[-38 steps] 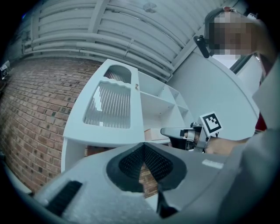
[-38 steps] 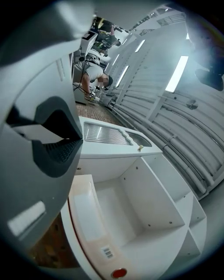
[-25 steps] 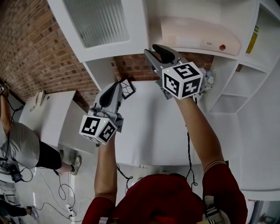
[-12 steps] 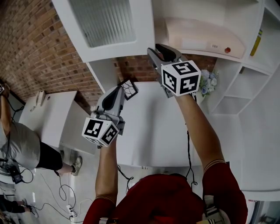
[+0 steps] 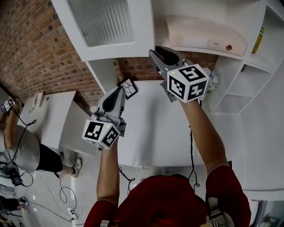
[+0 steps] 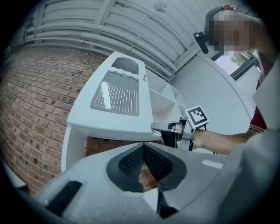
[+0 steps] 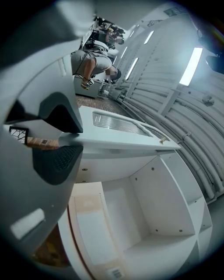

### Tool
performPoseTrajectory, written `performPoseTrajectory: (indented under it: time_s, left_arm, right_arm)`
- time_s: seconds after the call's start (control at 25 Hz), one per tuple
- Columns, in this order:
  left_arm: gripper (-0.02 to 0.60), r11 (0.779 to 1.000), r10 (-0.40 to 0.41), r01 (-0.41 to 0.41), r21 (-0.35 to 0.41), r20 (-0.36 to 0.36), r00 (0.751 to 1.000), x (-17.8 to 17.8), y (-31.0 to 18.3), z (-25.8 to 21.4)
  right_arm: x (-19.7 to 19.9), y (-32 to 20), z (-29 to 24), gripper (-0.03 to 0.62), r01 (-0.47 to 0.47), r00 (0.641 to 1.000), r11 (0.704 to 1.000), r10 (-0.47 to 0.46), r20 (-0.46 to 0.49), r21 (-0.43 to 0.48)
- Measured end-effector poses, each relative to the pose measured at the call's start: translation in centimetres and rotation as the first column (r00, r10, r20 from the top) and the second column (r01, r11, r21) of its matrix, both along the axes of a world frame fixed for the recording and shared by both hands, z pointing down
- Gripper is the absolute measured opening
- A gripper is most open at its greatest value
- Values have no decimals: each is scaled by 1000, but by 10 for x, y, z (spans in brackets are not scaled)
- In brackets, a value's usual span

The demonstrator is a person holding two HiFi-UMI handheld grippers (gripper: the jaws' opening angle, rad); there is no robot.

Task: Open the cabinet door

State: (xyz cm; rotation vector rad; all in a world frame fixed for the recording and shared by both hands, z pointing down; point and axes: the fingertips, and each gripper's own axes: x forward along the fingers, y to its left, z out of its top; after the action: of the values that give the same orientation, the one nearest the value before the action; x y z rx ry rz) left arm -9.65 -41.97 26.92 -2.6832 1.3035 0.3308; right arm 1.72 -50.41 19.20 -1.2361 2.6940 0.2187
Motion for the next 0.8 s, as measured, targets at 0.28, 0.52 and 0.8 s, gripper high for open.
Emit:
performPoseTrajectory:
  time_s: [0.28,0.52,0.8]
  left_arm:
    - [0,999,-24,25,25,-15,1000,-8,19,-9]
    - [0,998,-54,55,35,-21,998,-15,39,-11]
    - [0,997,-77,78,25,-25,997,-22,61,-7]
  right_arm:
    - [-6,34,0,89,63,998,998,-64,13,24]
    - [-12,59,0,83,106,994,994,-107,19,39]
    - [-23,91,-3,80,151,988,987,-153,36,53]
